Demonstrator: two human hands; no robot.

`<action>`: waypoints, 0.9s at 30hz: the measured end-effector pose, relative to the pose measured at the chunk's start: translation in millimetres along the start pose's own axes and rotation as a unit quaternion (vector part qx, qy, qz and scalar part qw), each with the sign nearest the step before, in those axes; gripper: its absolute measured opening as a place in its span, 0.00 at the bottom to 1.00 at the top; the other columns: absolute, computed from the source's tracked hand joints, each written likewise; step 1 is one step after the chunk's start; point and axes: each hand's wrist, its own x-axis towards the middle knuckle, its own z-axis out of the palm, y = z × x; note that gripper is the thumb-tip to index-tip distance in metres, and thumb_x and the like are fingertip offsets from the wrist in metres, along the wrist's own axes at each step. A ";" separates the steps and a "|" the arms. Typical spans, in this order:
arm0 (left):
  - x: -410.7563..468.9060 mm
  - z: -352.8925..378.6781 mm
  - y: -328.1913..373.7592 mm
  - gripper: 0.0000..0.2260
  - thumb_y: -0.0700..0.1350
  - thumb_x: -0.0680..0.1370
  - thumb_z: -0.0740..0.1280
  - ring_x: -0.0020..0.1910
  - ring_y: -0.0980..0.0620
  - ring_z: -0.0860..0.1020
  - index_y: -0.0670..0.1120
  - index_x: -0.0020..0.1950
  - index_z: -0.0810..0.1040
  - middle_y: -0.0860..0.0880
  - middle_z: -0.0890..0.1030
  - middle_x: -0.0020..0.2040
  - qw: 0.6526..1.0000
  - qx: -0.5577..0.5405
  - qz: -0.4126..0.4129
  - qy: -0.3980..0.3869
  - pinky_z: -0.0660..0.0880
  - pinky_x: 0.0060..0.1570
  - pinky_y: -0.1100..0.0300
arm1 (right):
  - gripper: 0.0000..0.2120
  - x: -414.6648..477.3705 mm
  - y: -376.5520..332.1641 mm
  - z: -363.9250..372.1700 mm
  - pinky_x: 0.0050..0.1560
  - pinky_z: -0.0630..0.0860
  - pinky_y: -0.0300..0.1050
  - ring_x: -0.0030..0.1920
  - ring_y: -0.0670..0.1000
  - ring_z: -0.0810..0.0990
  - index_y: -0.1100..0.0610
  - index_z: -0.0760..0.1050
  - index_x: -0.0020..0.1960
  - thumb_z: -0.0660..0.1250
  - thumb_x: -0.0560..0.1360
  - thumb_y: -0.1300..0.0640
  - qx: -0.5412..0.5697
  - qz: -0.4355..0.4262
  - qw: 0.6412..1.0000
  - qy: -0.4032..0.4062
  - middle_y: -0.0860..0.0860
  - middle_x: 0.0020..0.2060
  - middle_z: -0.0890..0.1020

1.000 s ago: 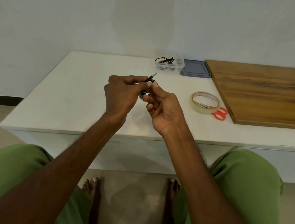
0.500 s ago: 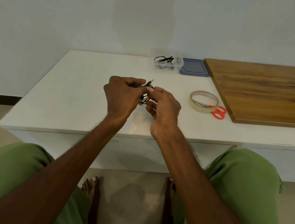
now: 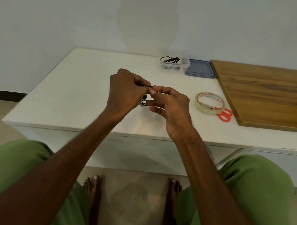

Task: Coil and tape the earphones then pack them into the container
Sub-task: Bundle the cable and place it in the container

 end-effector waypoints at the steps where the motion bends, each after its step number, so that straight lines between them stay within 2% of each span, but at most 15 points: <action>1: -0.5 -0.4 1.2 0.08 0.41 0.74 0.73 0.32 0.61 0.79 0.44 0.52 0.86 0.49 0.85 0.42 1.000 0.007 0.007 -0.005 0.72 0.36 0.80 | 0.05 0.3 -1.1 -2.3 0.36 0.81 0.40 0.37 0.53 0.85 0.60 0.82 0.48 0.73 0.72 0.63 -0.004 0.001 1.000 -0.008 0.55 0.40 0.86; 3: -1.2 -1.1 3.5 0.08 0.40 0.74 0.72 0.34 0.59 0.80 0.44 0.52 0.86 0.48 0.86 0.43 1.000 0.013 0.009 -0.015 0.73 0.38 0.78 | 0.05 1.1 -3.0 -5.7 0.35 0.80 0.41 0.37 0.53 0.85 0.60 0.82 0.47 0.74 0.72 0.62 -0.007 0.002 1.000 -0.025 0.54 0.39 0.86; 8: -1.3 -1.8 6.9 0.09 0.38 0.75 0.69 0.40 0.53 0.83 0.45 0.53 0.86 0.46 0.86 0.44 0.999 0.020 0.011 -0.041 0.77 0.46 0.68 | 0.10 6.1 -4.0 -9.3 0.35 0.79 0.42 0.36 0.54 0.85 0.60 0.81 0.54 0.73 0.73 0.62 -0.059 -0.023 0.996 -0.055 0.55 0.39 0.86; 11: -2.2 -2.1 5.4 0.11 0.37 0.75 0.67 0.39 0.55 0.82 0.44 0.53 0.86 0.47 0.86 0.45 0.999 0.023 0.010 -0.046 0.76 0.44 0.71 | 0.08 9.5 -3.9 -14.2 0.37 0.80 0.42 0.39 0.56 0.86 0.63 0.82 0.51 0.72 0.72 0.66 -0.062 -0.029 0.995 -0.078 0.57 0.40 0.86; 14: -0.7 -3.4 3.1 0.11 0.38 0.75 0.67 0.40 0.57 0.80 0.45 0.53 0.86 0.47 0.86 0.47 0.999 0.027 0.005 -0.044 0.73 0.40 0.76 | 0.13 10.1 -4.1 -19.0 0.42 0.82 0.43 0.44 0.56 0.87 0.64 0.82 0.51 0.75 0.68 0.69 -0.067 -0.027 0.991 -0.115 0.58 0.43 0.86; 17: 1.0 -3.9 1.7 0.10 0.38 0.76 0.67 0.40 0.57 0.80 0.45 0.53 0.86 0.48 0.86 0.48 0.998 0.034 0.003 -0.053 0.70 0.38 0.78 | 0.11 9.8 -3.6 -18.8 0.40 0.82 0.44 0.42 0.54 0.87 0.63 0.82 0.50 0.75 0.68 0.69 -0.143 -0.070 0.982 -0.105 0.57 0.42 0.87; 20: 1.5 -3.1 2.3 0.11 0.36 0.76 0.66 0.41 0.57 0.80 0.45 0.53 0.86 0.47 0.86 0.48 0.997 0.044 0.011 -0.068 0.69 0.34 0.80 | 0.06 11.7 -6.4 -15.5 0.35 0.82 0.41 0.36 0.50 0.86 0.60 0.83 0.50 0.73 0.73 0.64 -0.260 -0.124 0.955 -0.074 0.56 0.42 0.86; 23: 3.3 -3.3 2.1 0.12 0.35 0.76 0.65 0.35 0.57 0.79 0.44 0.54 0.86 0.47 0.86 0.47 0.995 0.066 0.018 -0.079 0.68 0.30 0.81 | 0.04 15.7 -13.0 -14.4 0.32 0.81 0.40 0.31 0.47 0.85 0.56 0.83 0.48 0.72 0.74 0.60 -0.351 -0.178 0.916 -0.074 0.52 0.38 0.86; 25: 4.6 -3.7 1.9 0.12 0.36 0.76 0.66 0.33 0.57 0.79 0.45 0.54 0.86 0.47 0.85 0.44 0.993 0.069 0.020 -0.089 0.69 0.28 0.80 | 0.02 19.2 -17.7 -14.2 0.34 0.82 0.41 0.30 0.47 0.84 0.53 0.84 0.47 0.72 0.74 0.57 -0.393 -0.206 0.893 -0.078 0.48 0.35 0.85; 27: 5.9 -4.2 1.4 0.10 0.37 0.76 0.68 0.34 0.54 0.81 0.45 0.54 0.86 0.50 0.83 0.37 0.992 0.067 0.019 -0.103 0.70 0.27 0.79 | 0.04 26.4 -19.9 -13.8 0.39 0.80 0.44 0.34 0.46 0.82 0.48 0.85 0.47 0.74 0.73 0.51 -0.464 -0.250 0.848 -0.055 0.46 0.39 0.84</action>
